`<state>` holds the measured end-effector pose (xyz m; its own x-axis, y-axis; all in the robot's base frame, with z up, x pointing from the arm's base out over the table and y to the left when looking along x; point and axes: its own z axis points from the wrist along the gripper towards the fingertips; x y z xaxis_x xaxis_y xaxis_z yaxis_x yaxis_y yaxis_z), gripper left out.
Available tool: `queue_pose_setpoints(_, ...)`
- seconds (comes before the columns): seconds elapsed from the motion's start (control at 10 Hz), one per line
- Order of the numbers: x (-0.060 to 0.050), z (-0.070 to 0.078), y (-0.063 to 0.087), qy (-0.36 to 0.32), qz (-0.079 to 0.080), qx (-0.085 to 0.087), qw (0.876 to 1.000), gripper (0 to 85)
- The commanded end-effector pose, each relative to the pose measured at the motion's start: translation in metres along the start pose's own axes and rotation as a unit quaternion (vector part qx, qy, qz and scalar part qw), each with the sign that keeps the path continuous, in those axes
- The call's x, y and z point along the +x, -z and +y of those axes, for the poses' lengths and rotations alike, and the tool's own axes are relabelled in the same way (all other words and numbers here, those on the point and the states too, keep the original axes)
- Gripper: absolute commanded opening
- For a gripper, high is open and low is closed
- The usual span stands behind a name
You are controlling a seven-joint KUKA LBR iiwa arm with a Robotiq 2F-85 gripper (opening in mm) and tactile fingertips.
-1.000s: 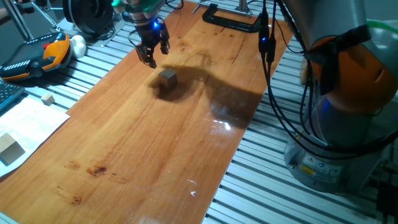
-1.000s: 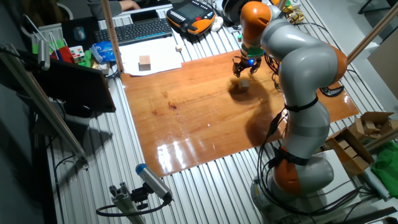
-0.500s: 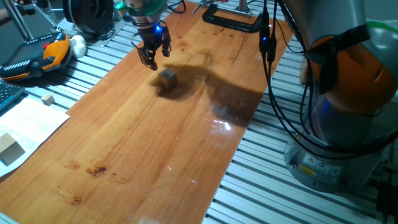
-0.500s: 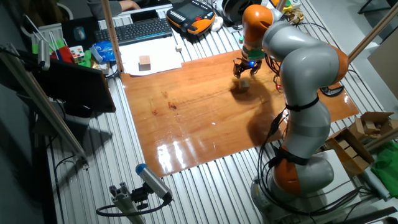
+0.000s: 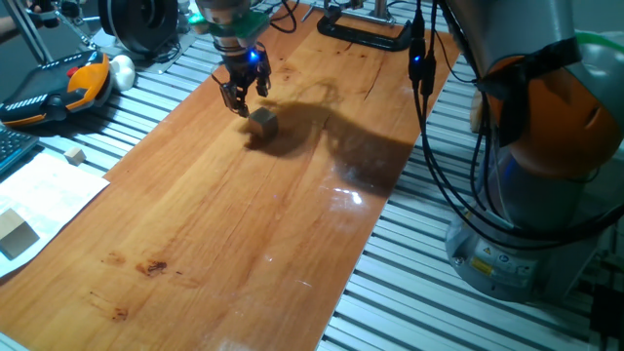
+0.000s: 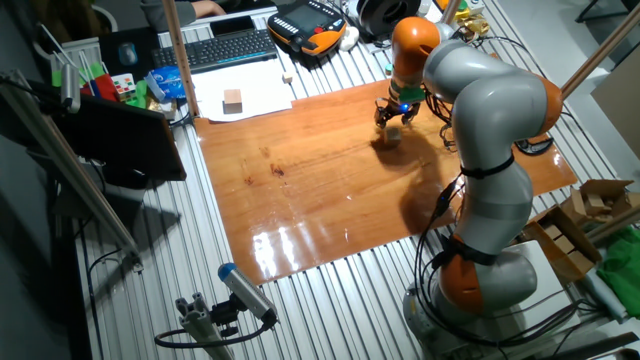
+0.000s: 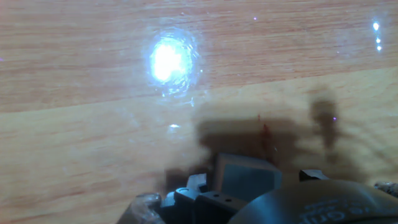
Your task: Hold a small block with the gripper and sweep it from left to right on the table
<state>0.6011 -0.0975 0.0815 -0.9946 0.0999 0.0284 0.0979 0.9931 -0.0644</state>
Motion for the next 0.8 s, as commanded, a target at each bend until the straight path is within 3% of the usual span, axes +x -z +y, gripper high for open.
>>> queue_pose_setpoints(0.0,0.0,0.0,-0.001,-0.001,-0.001,0.0,1.0,74.0)
queue_pose_setpoints(0.5,0.001,0.001,-0.018,-0.008,-0.019,0.0,1.0,73.7)
queue_pose_setpoints(0.7,0.004,0.003,-0.023,-0.008,-0.02,-0.002,1.0,73.7)
